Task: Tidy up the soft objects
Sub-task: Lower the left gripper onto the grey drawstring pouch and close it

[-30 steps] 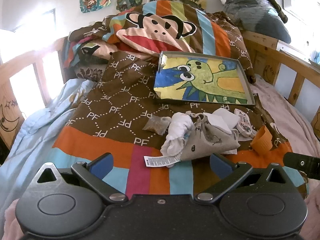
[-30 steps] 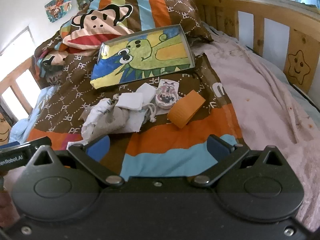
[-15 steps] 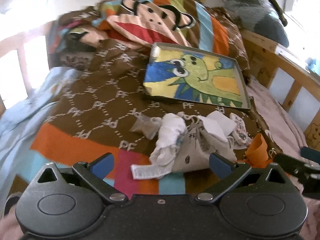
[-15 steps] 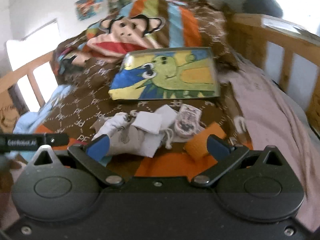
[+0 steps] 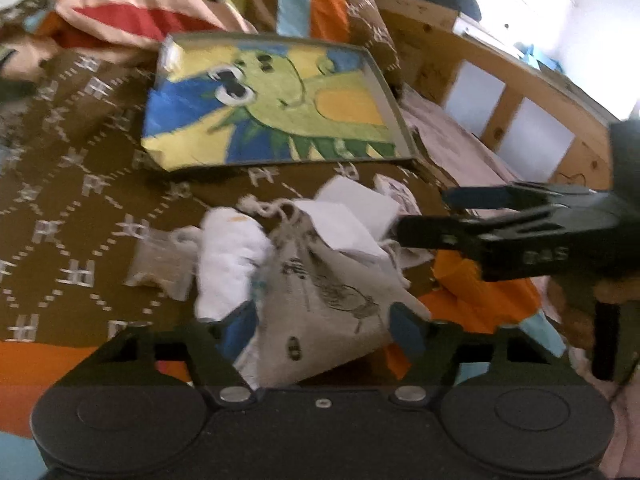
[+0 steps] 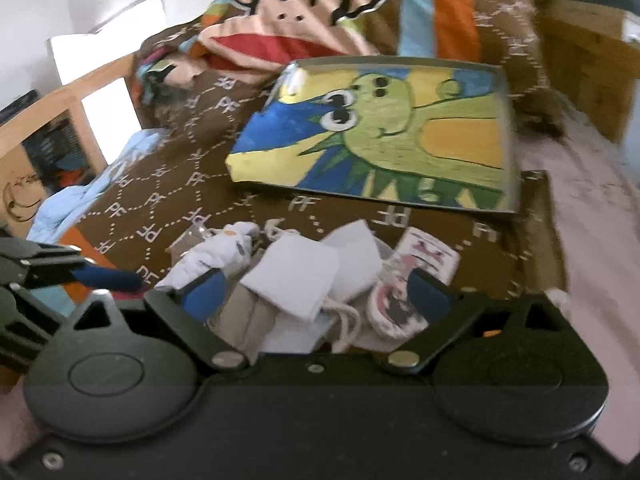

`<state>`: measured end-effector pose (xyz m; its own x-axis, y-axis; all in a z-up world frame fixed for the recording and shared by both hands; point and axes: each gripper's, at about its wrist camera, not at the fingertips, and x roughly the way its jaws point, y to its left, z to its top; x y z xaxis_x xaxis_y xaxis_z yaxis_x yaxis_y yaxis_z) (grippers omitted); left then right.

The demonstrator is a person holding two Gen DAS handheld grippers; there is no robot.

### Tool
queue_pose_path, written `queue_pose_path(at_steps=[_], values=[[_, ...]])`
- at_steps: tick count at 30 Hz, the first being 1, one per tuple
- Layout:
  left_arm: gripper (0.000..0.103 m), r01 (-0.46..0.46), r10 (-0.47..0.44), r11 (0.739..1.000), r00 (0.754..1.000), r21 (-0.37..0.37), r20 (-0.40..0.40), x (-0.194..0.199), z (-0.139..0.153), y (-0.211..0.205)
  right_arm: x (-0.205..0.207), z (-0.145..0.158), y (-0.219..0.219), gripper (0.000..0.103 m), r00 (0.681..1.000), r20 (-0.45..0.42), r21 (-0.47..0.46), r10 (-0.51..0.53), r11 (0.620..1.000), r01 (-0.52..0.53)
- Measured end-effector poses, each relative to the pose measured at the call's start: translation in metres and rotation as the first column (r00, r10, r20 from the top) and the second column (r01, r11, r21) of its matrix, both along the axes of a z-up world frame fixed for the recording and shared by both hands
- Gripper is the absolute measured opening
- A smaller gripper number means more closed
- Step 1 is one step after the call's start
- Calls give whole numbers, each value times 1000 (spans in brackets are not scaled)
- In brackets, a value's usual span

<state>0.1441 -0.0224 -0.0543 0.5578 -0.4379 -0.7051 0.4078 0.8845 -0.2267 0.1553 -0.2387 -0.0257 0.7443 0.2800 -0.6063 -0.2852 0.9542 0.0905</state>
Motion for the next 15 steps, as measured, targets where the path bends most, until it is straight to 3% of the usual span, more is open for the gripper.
queue_pose_path(at_steps=[4,7,15], values=[[55,12,-14,999,999,-33,-48,11,-13,-3,25,-15,5,66,996,-38,33,82,996,-81],[49,-7,3,999,997,-49,-79,19,-21,-1,37,-26,11,58,991,-67,45,113,993,-110],[46,-87,74,994,982,-70,-171,35,-40,9,54,-57,22,43,986,-114,30,121,993,-118]])
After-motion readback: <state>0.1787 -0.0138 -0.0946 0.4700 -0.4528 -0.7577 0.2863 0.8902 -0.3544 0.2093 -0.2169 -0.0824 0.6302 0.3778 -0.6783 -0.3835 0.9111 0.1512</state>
